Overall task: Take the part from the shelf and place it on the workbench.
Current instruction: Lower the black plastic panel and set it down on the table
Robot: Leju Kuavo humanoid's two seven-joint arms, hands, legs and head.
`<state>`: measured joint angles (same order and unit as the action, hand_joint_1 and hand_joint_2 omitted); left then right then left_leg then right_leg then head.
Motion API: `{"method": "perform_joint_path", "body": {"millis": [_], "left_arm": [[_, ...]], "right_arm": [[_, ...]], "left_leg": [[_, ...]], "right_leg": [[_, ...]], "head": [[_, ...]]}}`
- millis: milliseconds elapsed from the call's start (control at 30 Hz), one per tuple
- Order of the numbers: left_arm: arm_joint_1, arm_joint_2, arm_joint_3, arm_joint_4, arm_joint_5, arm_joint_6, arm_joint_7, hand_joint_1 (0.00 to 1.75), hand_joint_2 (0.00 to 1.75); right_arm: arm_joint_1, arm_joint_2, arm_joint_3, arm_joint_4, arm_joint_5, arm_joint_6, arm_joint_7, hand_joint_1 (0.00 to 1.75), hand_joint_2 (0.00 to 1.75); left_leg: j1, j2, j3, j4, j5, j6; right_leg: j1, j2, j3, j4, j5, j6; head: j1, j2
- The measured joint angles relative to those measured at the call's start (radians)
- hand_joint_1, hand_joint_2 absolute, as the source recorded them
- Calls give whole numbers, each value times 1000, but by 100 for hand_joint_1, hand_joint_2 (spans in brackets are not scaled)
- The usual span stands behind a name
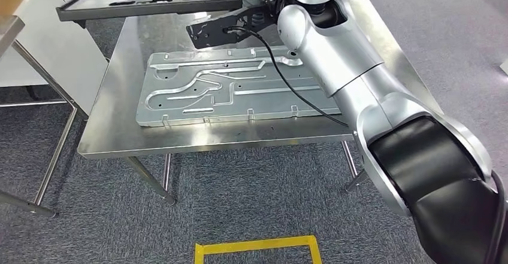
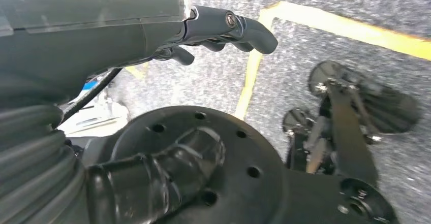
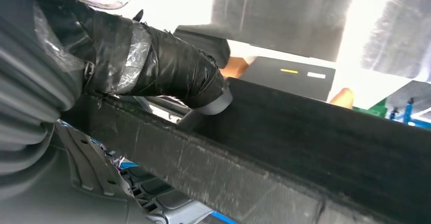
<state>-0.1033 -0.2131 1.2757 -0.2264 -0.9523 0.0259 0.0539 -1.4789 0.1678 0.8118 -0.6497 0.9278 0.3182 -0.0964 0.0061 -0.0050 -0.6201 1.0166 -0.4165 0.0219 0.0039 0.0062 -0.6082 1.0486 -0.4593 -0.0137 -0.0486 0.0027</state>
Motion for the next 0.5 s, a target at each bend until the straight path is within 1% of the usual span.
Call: {"method": "perform_joint_path", "body": {"millis": [33, 67, 100, 133, 167, 200, 233, 267, 300, 333, 367, 400, 433, 500], "left_arm": [[1, -1, 0, 0, 0, 0, 1, 0, 175], [1, -2, 0, 0, 0, 0, 1, 0, 175], [1, -2, 0, 0, 0, 0, 2, 0, 175], [0, -2, 0, 0, 0, 0, 2, 0, 175], [-1, -2, 0, 0, -1, -1, 2, 0, 175], [-1, -2, 0, 0, -1, -1, 3, 0, 175], [-1, -2, 0, 0, -1, -1, 3, 0, 175], [-1, -2, 0, 0, -1, -1, 3, 0, 175], [-1, -2, 0, 0, -1, -1, 3, 0, 175], [0, -2, 0, 0, -1, -1, 3, 0, 175], [0, -3, 0, 0, -1, -1, 3, 0, 175], [-1, -3, 0, 0, -1, -1, 3, 0, 175], [-1, -2, 0, 0, -1, 0, 3, 0, 175], [-2, -2, 0, 0, -1, 0, 3, 0, 175]], "right_arm": [[-1, -2, 0, 0, 0, 0, 0, 175, 175], [-2, -4, 0, 0, 0, -1, 0, 175, 175], [-2, -7, 0, 0, 0, -1, 0, 175, 175], [0, -9, 0, 1, -1, -1, 0, 175, 175], [3, -12, 0, 2, -1, -1, -1, 175, 175], [8, -13, 0, 2, -1, -1, -1, 175, 175], [11, -15, 0, 3, -1, -1, -1, 175, 175], [13, -16, 0, 3, -1, -1, -2, 175, 175], [13, -16, 0, 3, -1, -2, -2, 175, 175], [13, -17, 0, 4, -1, -2, -2, 175, 175], [13, -17, 0, 4, -1, -2, -2, 175, 175], [13, -17, 0, 4, -1, -2, -4, 175, 175], [14, -18, 0, 4, -2, -2, -5, 175, 175], [14, -19, 0, 5, -1, -2, -5, 175, 175]], "left_leg": [[3, 1, 6, -8, 2, 3], [7, 2, 12, -14, 3, 7], [6, 3, 16, -16, 2, 9], [7, 4, 17, -15, 0, 12], [7, 4, 18, -14, -3, 13], [8, 3, 20, -13, -6, 12], [9, 2, 22, -10, -10, 11], [10, 1, 24, -6, -15, 8], [12, 0, 27, -1, -22, 4], [11, -1, 27, 5, -29, -2], [10, -2, 27, 10, -34, -8], [9, -2, 27, 12, -38, -14], [8, -3, 27, 12, -39, -19], [11, -2, 30, 9, -42, -30]], "right_leg": [[0, 0, -7, 17, -11, 5], [-1, -1, -24, 52, -29, 10], [-5, -1, -52, 107, -54, 15], [-8, -1, -88, 172, -80, 20], [-12, -1, -123, 230, -97, 24], [-17, -2, -147, 263, -99, 28], [-21, -2, -152, 260, -81, 31], [-25, -3, -139, 220, -48, 33], [-28, -5, -111, 152, -8, 35], [-27, -6, -81, 88, 19, 35], [-26, -6, -59, 40, 36, 33], [-24, -6, -46, 14, 39, 30], [-20, -4, -43, 11, 34, 25], [-21, -4, -39, 5, 33, 13]], "head": [[0, 0], [1, 0], [1, 0], [1, 0], [1, 0], [1, 0], [1, 0], [1, 0], [1, 0], [1, 0], [1, 0], [1, 0], [1, 0], [1, 0]]}}
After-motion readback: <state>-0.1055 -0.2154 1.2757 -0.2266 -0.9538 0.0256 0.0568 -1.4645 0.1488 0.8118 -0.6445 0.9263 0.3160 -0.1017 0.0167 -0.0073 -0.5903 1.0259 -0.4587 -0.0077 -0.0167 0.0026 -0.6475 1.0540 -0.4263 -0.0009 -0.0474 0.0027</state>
